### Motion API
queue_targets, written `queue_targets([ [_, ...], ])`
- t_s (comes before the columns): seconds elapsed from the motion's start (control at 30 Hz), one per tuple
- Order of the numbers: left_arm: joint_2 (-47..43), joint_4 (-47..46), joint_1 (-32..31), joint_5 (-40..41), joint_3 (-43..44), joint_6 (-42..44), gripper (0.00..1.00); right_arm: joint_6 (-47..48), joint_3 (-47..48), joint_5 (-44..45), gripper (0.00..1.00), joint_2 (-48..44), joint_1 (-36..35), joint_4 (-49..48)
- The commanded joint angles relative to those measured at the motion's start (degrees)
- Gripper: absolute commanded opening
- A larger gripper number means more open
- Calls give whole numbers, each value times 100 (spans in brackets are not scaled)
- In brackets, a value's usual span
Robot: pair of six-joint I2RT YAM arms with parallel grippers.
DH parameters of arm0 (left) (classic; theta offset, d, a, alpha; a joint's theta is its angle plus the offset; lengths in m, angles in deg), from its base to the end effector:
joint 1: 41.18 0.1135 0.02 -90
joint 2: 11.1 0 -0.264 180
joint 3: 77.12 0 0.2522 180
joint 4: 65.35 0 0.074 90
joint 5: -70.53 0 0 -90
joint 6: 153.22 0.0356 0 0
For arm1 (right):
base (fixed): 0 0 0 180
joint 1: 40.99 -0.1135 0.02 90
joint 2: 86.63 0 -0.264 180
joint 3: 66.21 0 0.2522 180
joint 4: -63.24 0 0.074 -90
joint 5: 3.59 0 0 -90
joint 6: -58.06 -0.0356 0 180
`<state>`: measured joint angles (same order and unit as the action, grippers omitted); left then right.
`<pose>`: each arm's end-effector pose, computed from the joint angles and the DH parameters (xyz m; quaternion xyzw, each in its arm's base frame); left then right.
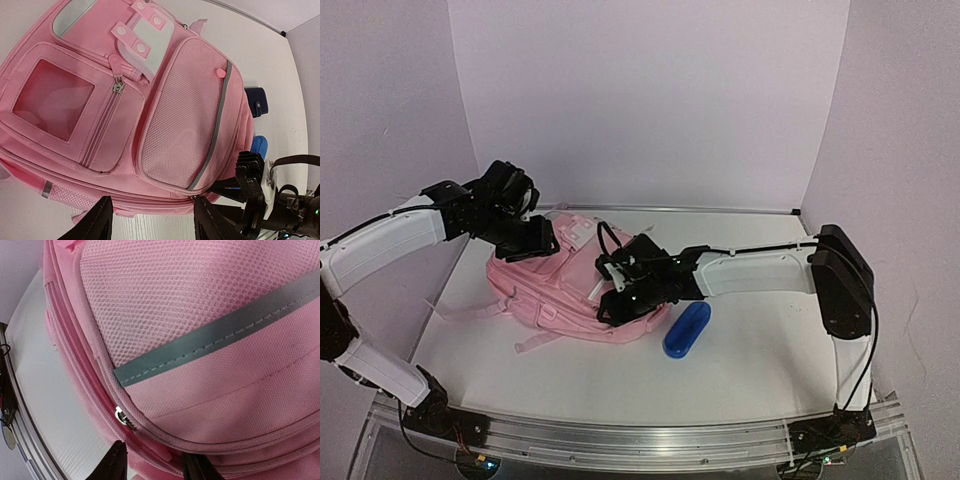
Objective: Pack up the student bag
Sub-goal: Zip the student bag at the center of the board.
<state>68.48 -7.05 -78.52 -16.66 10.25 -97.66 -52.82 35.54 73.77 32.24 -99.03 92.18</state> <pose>0.2331 -0.1756 0.3228 0.0155 0.9408 -0.1793 0.2871 0.2390 0.3977 0.1922 -0.3327 0.8606 0.3151 0.2222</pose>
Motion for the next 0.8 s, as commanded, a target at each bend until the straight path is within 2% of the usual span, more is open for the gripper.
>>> queue_targets([
  [0.0,-260,57,8,115,-38,35,56,-140,311,226,30,225,12,-172],
  [0.37,-202,70,8,95,-5,164,56,280,125,331,0,148,-59,-157],
  [0.57,-138,66,8,-190,-14,607,56,538,137,325,0,-254,-61,-86],
  [0.77,-475,87,8,-634,-337,2021,55,881,30,662,0,-601,-53,87],
])
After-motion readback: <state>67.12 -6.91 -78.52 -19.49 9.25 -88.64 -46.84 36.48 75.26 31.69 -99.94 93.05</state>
